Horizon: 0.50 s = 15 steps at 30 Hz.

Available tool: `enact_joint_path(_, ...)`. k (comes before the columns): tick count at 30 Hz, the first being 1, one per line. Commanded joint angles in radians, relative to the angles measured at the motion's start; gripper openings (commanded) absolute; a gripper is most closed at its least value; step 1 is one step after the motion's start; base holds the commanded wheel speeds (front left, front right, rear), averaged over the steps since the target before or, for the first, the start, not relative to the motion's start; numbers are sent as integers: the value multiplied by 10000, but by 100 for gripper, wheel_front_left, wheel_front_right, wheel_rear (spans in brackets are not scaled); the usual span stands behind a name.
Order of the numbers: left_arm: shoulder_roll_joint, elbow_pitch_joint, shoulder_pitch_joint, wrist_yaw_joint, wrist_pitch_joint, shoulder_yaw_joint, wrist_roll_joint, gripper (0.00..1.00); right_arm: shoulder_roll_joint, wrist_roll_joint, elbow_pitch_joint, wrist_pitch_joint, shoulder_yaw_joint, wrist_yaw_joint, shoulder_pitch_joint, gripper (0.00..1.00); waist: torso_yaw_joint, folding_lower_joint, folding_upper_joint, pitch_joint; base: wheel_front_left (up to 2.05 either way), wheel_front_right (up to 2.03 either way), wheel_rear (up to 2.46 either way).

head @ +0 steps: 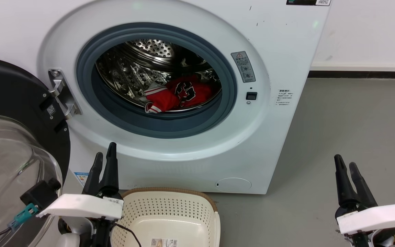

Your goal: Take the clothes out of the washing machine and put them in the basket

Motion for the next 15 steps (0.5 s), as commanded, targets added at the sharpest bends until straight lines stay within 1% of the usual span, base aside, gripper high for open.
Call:
enact_joint_path(1,45,-193,-256,-27,-118,-37,484,100,-9,-459,-223,-88,25,3,-43,100,8,0,0,2,0,0,0)
enact_joint_path(15,183,-228,-387,-31,-541,-182,2795,100,-7,-2547,-577,-184,59,2,152,100,17,0,0,17,0,0,0)
